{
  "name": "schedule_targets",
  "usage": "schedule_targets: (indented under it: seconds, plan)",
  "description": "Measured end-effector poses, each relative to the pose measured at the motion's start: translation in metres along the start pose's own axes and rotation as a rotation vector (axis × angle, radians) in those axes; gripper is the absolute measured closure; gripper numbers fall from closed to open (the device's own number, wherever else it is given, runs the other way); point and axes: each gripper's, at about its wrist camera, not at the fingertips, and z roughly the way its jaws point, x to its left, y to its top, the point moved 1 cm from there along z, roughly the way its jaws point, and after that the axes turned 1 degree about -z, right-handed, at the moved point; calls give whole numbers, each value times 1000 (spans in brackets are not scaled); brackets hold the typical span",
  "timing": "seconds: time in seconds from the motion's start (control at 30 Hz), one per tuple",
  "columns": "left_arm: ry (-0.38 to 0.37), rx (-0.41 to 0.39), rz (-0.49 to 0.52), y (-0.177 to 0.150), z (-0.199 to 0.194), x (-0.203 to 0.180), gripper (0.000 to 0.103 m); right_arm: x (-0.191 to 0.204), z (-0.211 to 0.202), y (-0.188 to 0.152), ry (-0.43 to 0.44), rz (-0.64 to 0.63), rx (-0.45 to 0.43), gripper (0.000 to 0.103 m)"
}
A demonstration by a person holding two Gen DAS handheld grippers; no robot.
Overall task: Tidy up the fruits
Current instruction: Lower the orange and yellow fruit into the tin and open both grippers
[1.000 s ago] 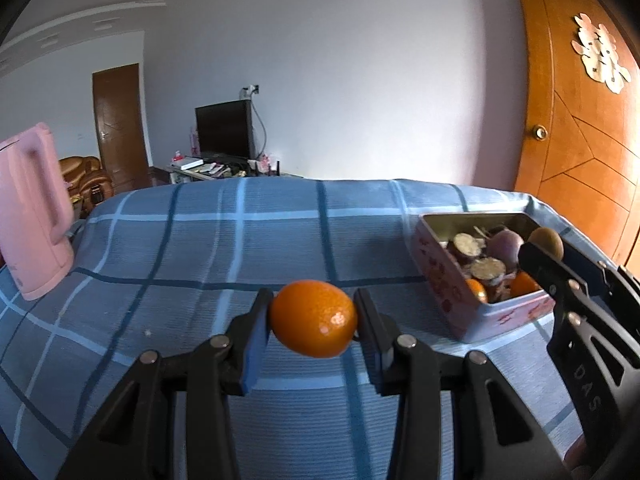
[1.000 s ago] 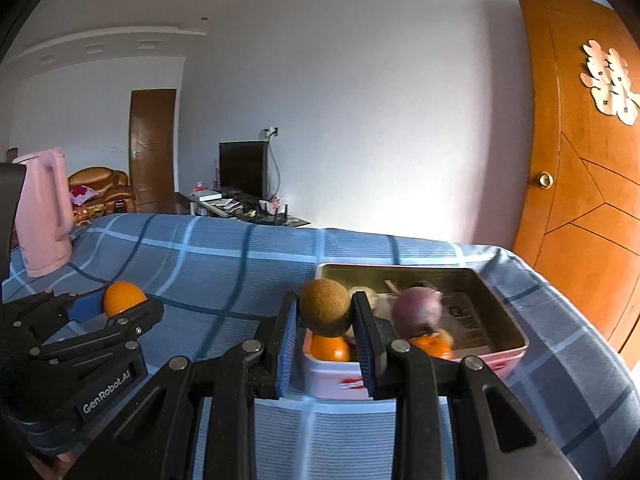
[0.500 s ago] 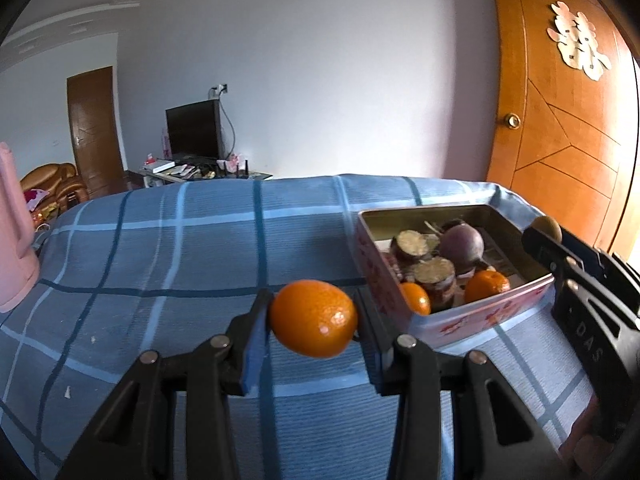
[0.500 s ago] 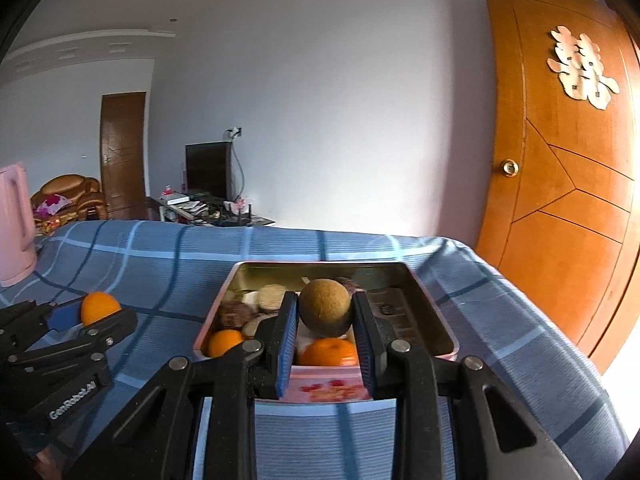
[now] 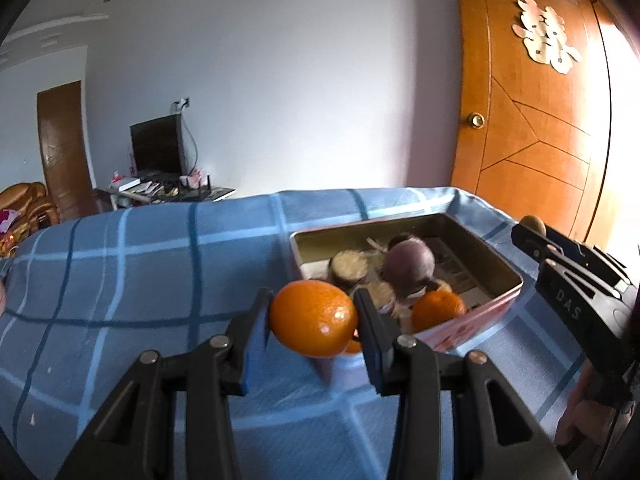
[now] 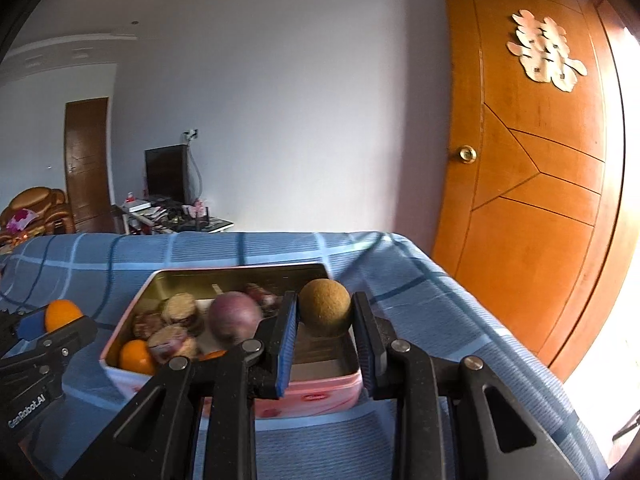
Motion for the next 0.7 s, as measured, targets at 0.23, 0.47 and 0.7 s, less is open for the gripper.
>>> schedule_targets:
  seconds: [0.23,0.47,0.7]
  plan:
    - [-42,28,-4,13,30,-24,60,-16,24,7,0,36,28,74]
    - [-86,60,5,26,60,-45,60,-14,55,16,57,37,83,74]
    - [-71,114,-1,33,84,-52,60,-4,85,16,161,37,198,74]
